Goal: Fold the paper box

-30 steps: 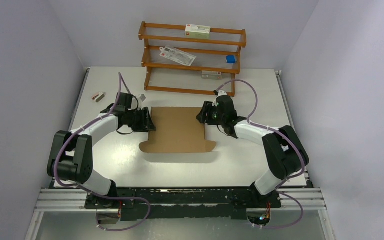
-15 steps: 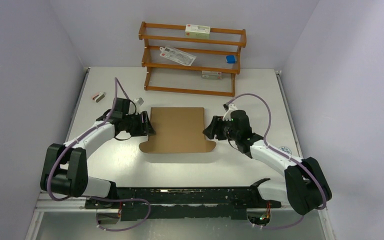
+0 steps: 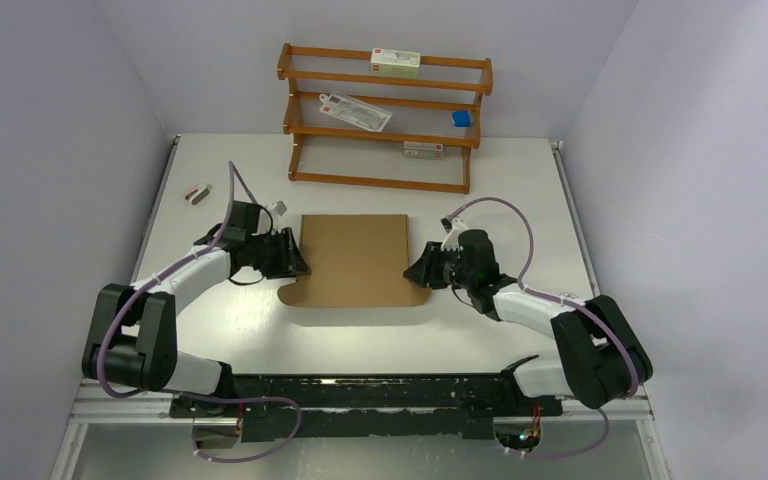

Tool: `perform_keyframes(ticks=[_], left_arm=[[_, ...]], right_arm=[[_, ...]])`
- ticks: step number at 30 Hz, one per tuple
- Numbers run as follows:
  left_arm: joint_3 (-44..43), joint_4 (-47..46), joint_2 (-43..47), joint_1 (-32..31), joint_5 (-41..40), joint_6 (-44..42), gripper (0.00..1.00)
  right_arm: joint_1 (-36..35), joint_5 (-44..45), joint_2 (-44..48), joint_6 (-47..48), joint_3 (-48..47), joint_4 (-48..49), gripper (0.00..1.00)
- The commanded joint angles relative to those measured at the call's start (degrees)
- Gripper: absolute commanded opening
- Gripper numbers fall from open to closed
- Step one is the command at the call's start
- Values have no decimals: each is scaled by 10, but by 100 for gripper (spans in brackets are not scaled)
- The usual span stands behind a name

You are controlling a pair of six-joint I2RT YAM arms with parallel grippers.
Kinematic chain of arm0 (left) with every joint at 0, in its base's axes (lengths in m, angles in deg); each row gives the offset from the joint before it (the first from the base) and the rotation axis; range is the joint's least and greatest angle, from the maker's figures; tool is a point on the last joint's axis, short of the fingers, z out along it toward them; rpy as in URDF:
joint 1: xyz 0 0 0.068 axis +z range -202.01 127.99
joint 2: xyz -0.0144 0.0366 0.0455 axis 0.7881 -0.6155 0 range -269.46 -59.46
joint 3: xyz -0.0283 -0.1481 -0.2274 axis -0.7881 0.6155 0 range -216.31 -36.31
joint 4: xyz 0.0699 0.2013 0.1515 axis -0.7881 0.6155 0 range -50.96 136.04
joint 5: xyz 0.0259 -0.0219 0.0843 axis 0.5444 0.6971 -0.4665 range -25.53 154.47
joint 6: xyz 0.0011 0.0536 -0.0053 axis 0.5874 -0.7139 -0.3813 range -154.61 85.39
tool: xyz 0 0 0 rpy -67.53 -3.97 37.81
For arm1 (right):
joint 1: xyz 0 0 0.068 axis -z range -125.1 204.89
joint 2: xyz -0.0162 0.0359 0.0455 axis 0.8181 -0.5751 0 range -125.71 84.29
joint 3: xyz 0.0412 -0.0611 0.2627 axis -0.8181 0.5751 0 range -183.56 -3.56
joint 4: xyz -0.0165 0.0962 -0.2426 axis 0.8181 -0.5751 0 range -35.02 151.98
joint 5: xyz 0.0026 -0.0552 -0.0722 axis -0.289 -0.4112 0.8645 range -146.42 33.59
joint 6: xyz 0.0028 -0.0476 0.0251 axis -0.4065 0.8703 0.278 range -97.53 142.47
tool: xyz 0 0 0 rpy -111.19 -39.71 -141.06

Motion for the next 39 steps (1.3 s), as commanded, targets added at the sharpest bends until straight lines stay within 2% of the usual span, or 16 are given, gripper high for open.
perform_keyframes(ticks=[1,8,15,19,23,26,29,33,36,39], left_arm=[[7,-3,-7,-10,-1,-3,42],[0,3,-17,-26,-9,-6,39],[-50,49,27,-24,-74,-34,48],[-91,82,38,-22,-119,-61,52],[-111,98,66,-19,-149,-87,55],[-110,100,101,-16,-190,-92,61],[-104,96,138,-14,-226,-95,69],[-98,109,186,-21,-277,-103,82],[-75,98,229,-29,-286,-101,96],[-62,106,261,-42,-337,-104,97]], right_arm=[[2,1,-13,17,22,-6,36],[1,23,-4,45,7,-48,36],[-22,78,80,104,-48,-138,54],[-74,140,116,162,-77,-180,64],[-157,207,129,231,-104,-223,74],[-215,255,130,269,-119,-241,77],[-253,265,128,319,-132,-253,80],[-306,288,127,370,-145,-253,85],[-354,320,107,411,-168,-281,86],[-419,398,79,461,-182,-297,86]])
